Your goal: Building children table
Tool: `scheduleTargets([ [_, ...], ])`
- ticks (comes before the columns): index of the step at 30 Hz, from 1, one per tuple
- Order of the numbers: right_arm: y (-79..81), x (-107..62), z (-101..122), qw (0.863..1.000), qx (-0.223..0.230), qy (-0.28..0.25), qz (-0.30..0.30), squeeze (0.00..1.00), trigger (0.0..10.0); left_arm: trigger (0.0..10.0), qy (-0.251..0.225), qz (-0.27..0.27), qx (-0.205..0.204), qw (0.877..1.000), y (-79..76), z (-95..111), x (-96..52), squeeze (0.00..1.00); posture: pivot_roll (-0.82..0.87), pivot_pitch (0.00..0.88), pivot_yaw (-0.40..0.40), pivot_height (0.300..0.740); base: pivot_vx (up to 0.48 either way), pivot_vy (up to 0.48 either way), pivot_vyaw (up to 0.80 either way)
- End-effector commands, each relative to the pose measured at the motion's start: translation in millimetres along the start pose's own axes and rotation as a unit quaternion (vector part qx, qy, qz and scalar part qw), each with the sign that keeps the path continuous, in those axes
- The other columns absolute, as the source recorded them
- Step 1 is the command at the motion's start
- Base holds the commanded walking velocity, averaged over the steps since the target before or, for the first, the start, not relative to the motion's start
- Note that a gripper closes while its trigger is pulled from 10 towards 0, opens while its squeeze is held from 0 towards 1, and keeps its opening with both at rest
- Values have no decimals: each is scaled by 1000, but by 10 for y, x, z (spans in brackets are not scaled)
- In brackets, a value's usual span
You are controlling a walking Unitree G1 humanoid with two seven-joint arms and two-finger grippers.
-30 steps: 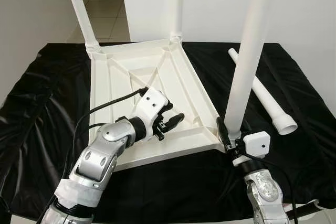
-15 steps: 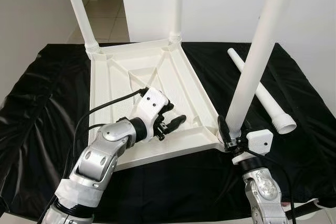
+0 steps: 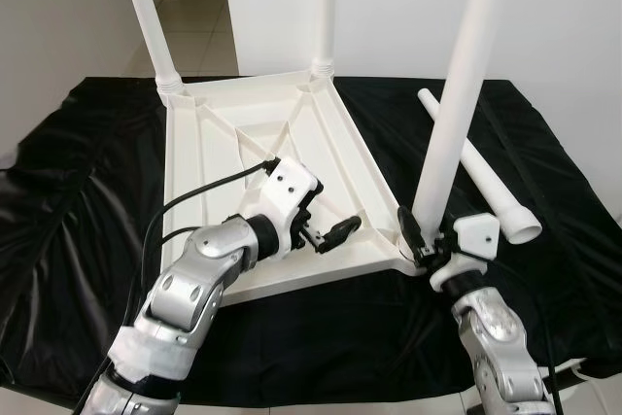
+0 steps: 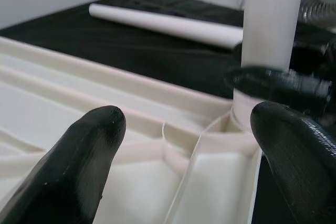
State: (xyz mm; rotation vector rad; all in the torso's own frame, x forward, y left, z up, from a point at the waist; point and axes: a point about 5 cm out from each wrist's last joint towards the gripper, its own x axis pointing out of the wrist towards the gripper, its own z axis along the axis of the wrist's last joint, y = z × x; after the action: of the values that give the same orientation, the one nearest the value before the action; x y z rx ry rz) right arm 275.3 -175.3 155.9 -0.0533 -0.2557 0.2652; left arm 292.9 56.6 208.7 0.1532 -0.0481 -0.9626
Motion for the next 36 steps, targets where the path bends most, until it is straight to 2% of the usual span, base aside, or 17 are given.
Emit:
scheduleTargets([
  [1,34,97,193,999,9,-42,21,0,10000,10000,-6,-33,-13,999,-36,13,31,0,1,40,7,740,0,0,0],
  [7,37,116,239,999,18,-39,26,0,10000,10000,-10,-35,-22,999,-36,34,42,0,1,40,7,740,0,0,0],
  [8,46,147,265,998,13,-42,47,0,10000,10000,-21,-50,-36,998,-66,81,72,0,-7,9,-6,740,0,0,0],
  [11,151,229,317,989,-11,-35,145,0,10000,10000,-53,-109,-77,990,-146,245,142,0,-13,0,-10,740,0,0,0],
  [12,151,229,317,989,-11,-35,145,0,10000,10000,-53,-109,-77,990,-146,245,142,0,-13,0,-10,740,0,0,0],
  [14,202,247,316,981,-18,-22,191,0,10000,10000,-59,-127,-85,986,-155,293,166,0,-16,0,-10,740,0,0,0],
  [17,217,249,312,978,-19,-16,207,0,10000,10000,-61,-131,-89,986,-155,307,174,0,-16,0,-10,740,0,0,0],
  [20,249,249,291,969,-25,0,246,0,10000,10000,-82,-152,-108,979,-150,411,169,0,-18,0,-11,740,0,0,0],
  [29,234,249,245,963,-32,15,268,0,10000,10000,-97,-165,-124,974,-112,516,154,0,-23,0,-8,740,0,0,0],
  [36,250,219,206,960,-27,23,278,0,10000,10000,-128,-164,-154,966,-26,670,161,0,-28,0,4,740,0,0,0],
])
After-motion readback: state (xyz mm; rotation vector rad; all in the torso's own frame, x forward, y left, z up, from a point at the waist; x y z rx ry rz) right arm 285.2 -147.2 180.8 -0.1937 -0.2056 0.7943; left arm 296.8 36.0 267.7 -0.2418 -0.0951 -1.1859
